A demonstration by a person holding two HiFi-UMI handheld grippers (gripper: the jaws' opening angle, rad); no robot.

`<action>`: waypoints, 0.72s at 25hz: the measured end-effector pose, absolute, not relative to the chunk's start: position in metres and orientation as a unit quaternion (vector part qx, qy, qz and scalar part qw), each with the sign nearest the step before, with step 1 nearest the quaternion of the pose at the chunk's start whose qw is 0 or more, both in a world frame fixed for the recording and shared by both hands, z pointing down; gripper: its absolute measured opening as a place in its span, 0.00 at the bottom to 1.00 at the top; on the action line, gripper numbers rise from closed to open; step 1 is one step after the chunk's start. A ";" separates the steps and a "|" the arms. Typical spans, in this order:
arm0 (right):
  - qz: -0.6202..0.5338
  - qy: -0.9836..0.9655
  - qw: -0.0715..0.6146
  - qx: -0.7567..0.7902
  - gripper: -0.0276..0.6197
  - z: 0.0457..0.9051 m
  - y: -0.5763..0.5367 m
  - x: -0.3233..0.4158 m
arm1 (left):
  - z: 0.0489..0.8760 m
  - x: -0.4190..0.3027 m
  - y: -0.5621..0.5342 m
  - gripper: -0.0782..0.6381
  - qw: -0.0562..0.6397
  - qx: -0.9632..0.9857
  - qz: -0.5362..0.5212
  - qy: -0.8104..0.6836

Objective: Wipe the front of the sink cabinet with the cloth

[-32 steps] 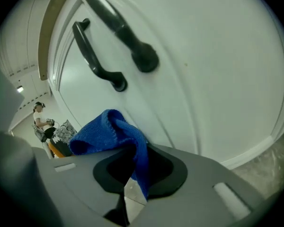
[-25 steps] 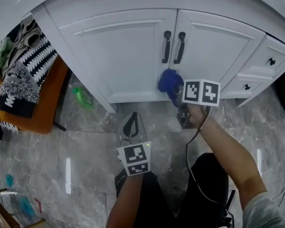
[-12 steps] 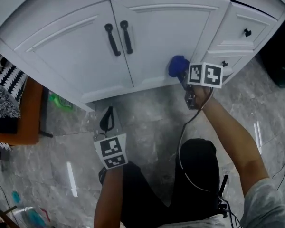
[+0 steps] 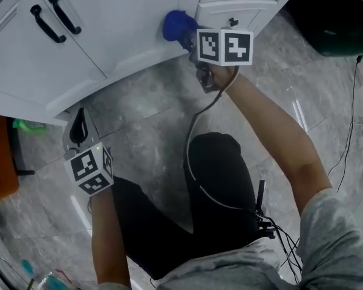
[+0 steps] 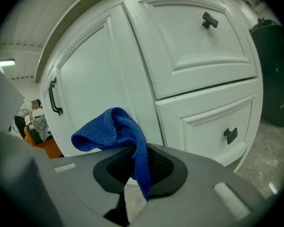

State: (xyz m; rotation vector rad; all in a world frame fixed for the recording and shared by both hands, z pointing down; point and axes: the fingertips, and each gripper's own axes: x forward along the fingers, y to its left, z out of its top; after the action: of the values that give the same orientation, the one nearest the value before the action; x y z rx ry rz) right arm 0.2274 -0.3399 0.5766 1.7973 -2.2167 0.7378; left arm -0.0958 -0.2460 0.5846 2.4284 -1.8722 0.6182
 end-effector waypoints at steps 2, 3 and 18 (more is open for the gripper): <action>0.248 -0.761 0.070 0.596 0.13 0.571 -0.335 0.224 | 0.586 -0.091 -0.248 0.12 0.003 0.780 0.197 -0.594; 0.246 -0.766 0.062 0.590 0.13 0.568 -0.332 0.221 | 0.586 -0.088 -0.248 0.12 0.000 0.783 0.197 -0.590; 0.118 -0.815 0.126 0.552 0.14 0.400 -0.219 0.183 | 0.389 -0.060 -0.167 0.12 0.019 0.825 0.173 -0.537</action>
State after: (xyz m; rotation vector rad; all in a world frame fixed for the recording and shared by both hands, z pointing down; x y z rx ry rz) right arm 0.1829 -0.2190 0.3999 1.6090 -2.3750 0.3447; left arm -0.0603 -0.1670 0.3886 2.5626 -1.6674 0.5374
